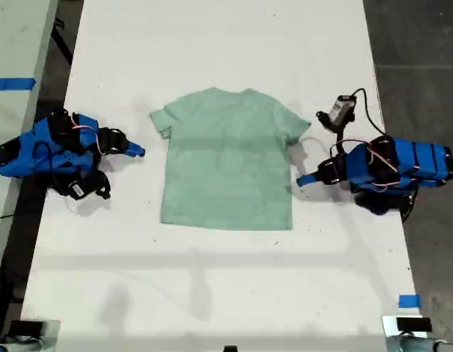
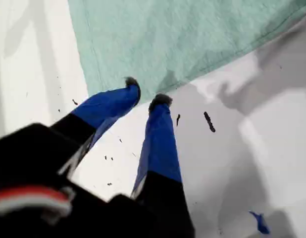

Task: Fold tshirt

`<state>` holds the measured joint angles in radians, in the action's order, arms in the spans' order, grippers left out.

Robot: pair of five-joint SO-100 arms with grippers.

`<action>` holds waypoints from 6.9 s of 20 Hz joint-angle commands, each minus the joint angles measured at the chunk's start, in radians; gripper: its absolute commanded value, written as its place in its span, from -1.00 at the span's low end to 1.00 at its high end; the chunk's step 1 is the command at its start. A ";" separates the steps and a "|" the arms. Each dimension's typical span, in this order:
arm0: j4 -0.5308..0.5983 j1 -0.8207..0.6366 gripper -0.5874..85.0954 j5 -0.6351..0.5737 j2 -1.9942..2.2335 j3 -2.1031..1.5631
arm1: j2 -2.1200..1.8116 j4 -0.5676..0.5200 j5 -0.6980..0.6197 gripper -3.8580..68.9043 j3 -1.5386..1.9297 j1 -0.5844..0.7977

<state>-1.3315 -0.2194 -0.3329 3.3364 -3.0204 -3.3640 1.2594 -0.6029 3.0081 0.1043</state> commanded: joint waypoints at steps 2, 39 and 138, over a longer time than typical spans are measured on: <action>0.115 0.241 -0.98 0.341 -0.008 0.008 | -0.006 -0.035 1.074 -0.92 -0.003 0.104; 0.054 -0.161 -0.98 -0.054 -0.965 0.959 | 1.000 0.201 0.199 -0.92 -1.051 0.523; -0.098 -0.480 -0.99 -0.497 -2.382 2.036 | 0.989 0.114 0.152 0.17 -1.003 0.440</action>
<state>-1.3867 -0.7072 -0.8345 0.8682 -1.0094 -2.3317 1.4005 -0.4633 2.0080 0.5292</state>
